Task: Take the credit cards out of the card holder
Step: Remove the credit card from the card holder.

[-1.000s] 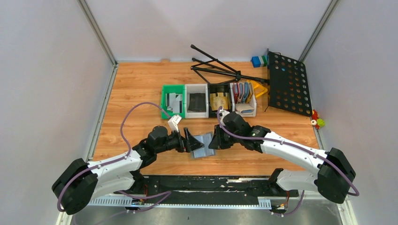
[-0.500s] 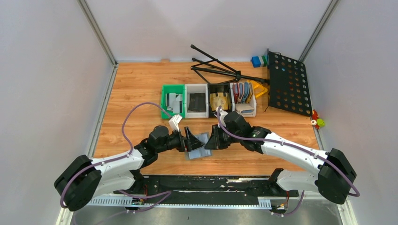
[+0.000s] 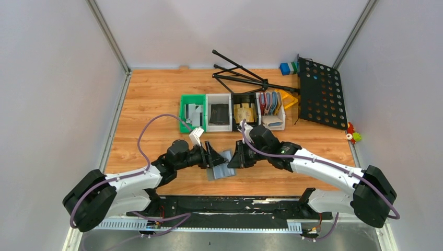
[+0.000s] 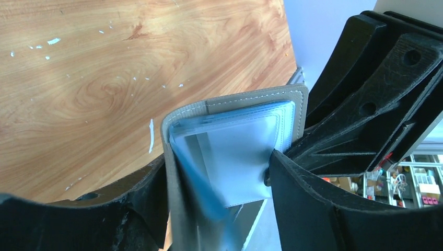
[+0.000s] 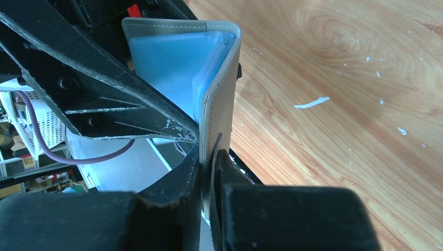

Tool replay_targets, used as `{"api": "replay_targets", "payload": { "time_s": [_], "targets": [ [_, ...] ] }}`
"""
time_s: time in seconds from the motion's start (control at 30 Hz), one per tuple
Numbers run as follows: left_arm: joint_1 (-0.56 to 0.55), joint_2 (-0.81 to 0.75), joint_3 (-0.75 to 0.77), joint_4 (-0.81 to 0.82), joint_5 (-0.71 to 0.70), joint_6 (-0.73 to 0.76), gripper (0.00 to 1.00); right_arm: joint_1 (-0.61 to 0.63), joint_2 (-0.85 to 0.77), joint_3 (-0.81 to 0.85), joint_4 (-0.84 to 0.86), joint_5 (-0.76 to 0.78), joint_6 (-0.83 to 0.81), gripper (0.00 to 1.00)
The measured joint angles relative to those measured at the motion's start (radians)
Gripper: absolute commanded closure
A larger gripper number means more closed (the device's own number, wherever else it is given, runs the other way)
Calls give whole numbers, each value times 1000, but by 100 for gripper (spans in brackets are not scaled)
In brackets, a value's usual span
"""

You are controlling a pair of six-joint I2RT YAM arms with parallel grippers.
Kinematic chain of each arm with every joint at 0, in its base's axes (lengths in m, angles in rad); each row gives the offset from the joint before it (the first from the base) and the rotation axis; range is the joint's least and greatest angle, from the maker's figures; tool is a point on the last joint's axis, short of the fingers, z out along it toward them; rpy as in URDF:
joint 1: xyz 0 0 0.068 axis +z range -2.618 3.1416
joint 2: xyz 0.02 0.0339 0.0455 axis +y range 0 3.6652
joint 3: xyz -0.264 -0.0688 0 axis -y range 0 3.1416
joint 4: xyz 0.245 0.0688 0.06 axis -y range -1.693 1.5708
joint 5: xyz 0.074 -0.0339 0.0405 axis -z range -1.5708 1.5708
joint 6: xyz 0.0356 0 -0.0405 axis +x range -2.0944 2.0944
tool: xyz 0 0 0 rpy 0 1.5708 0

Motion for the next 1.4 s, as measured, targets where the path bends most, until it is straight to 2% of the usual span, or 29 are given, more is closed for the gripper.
{"api": "replay_targets", "payload": {
  "time_s": [0.07, 0.23, 0.37, 0.5, 0.63, 0.87, 1.0, 1.17, 1.33, 1.4],
  "targets": [
    [0, 23, 0, 15, 8, -6, 38, 0, 0, -7, -1, 0, 0, 88],
    [6, 60, 0, 26, 15, -15, 64, -5, 0, -23, -6, 4, 0, 79],
    [13, 70, 0, 23, -1, -17, 68, -4, -1, -27, 0, -6, 3, 76],
    [14, 83, 0, 23, -4, -18, 69, 0, -1, -33, 23, -18, 12, 64],
    [14, 87, 0, 23, -6, -17, 78, 1, -1, -34, 42, -25, 16, 52],
    [14, 87, -1, 24, -5, -21, 88, 1, -24, -37, 46, -24, 19, 56],
    [14, 85, -1, 23, -4, -24, 89, 1, -38, -40, 47, -24, 20, 45],
    [18, 73, -1, 22, -3, -24, 89, 1, -71, -45, 39, -17, 19, 50],
    [20, 60, -1, 22, -3, -24, 89, 0, -102, -45, 19, 1, 17, 67],
    [21, 60, -1, 22, -3, -24, 89, -1, -105, -45, 12, 13, 16, 70]
  ]
}}
